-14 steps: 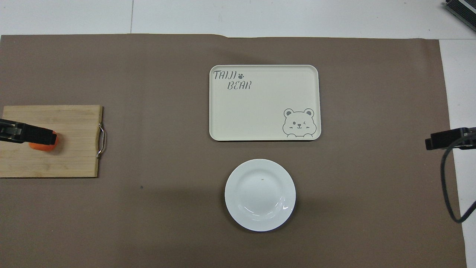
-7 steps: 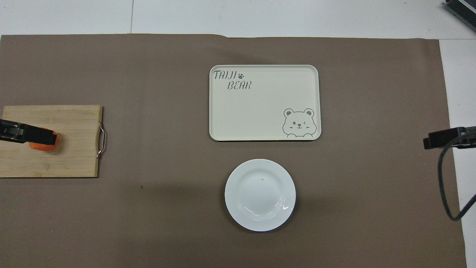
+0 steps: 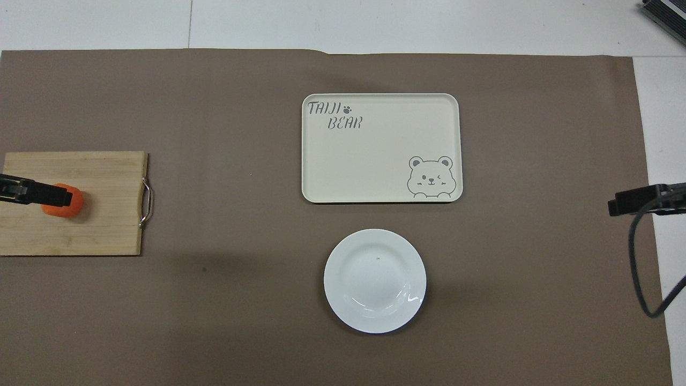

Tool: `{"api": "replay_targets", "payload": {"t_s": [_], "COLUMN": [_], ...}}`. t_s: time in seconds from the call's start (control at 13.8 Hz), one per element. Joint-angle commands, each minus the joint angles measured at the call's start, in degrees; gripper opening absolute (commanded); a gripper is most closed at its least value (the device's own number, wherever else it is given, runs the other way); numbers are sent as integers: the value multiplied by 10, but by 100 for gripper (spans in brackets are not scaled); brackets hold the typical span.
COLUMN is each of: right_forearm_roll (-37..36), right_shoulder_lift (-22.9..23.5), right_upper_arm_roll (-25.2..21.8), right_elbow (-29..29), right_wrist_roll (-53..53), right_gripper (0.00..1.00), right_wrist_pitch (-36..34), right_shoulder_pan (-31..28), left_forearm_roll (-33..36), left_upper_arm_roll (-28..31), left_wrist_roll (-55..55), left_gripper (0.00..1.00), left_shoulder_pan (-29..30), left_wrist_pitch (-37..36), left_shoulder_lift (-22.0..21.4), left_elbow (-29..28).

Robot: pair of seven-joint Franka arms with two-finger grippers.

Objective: Place orange and plate with both arms

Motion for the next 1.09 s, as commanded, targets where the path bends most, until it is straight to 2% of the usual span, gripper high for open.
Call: {"api": "replay_targets", "payload": {"t_s": [0.0,0.44,0.58,0.87,1.02], "right_forearm_roll": [1,1,1,14,37], "right_shoulder_lift": [-5,-6,-6,-10,-12], "right_upper_arm_roll": [1,1,1,1,1], "right_elbow": [-13,-26,-39,-74,-106], "right_wrist_roll": [-9,-9,-12,-14,-15], "right_gripper": [100,100,100,100,100], "right_wrist_pitch": [15,15,35,53,91], "right_shoulder_pan": [-3,-6,-8,-3,0], "left_forearm_roll": [5,5,5,5,5], "left_upper_arm_roll": [-4,-4,-4,-4,-4], "left_wrist_roll": [33,111,121,166,186], "left_gripper": [100,100,100,100,100], "left_shoulder_pan": [25,77,86,115,132], "left_wrist_pitch": [51,142,189,273,298], "left_shoulder_lift": [-10,26,39,100,124], "left_elbow": [-47,-98,-125,-149,-157]}}
